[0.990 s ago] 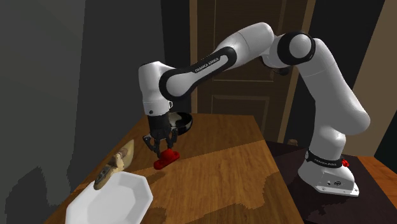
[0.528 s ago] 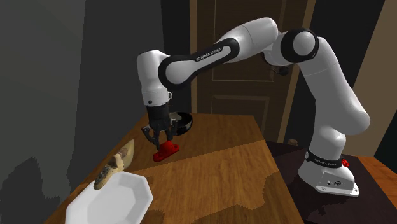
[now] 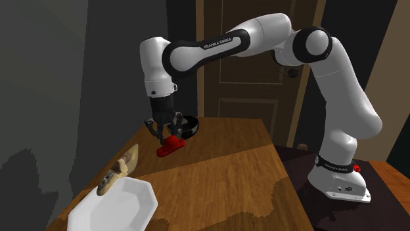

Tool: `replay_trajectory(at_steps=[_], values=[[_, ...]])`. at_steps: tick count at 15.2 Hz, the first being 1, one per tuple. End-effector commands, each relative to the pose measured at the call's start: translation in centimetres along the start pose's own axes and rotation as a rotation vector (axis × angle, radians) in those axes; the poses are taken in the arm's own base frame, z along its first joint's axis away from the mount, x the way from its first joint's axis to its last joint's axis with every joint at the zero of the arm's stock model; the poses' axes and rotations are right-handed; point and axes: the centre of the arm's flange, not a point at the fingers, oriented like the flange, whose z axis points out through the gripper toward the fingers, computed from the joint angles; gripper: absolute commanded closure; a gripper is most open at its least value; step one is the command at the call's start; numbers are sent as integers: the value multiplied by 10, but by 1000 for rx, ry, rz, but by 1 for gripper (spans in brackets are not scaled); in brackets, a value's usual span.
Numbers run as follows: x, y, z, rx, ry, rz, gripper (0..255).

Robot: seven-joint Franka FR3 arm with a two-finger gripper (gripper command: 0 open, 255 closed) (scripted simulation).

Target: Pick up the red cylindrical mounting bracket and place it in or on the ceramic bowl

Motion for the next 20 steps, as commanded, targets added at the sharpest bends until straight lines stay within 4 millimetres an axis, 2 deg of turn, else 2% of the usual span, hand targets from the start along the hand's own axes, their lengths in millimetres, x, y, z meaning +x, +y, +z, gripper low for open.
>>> replay_trajectory(at_steps=[1,9,20], values=[[-2,0,-10,0,0,0,255],[-9,1,-49,0,0,0,255],[105,85,-77,0,0,0,255]])
